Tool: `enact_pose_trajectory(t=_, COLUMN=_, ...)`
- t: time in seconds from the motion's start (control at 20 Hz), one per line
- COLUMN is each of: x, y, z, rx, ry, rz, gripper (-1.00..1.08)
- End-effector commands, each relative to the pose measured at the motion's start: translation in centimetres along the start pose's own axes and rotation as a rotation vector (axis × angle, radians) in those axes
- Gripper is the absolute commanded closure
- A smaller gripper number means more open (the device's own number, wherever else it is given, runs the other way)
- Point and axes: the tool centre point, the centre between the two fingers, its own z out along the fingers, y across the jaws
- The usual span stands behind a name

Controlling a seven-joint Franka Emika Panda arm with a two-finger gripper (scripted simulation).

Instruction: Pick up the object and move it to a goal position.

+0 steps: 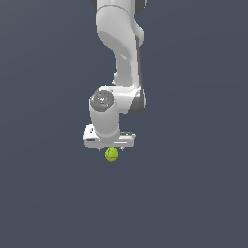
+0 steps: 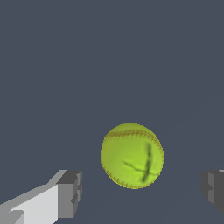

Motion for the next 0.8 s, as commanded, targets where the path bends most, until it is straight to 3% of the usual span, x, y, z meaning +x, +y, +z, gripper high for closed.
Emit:
enact_pose_trajectory(t=0.0, x=0.0, y=0.0, z=0.3, rx=0.000, ry=0.000, rz=0.000, gripper=-0.92)
enact_pose_trajectory(t=0.7, x=0.1, y=0.1, z=5.0, rx=0.000, ry=0.000, rz=-0.001, gripper=-0.92)
enact_pose_trajectory(t=0.75, x=0.1, y=0.1, z=5.0, rx=0.000, ry=0.000, rz=-0.001, gripper=1.08)
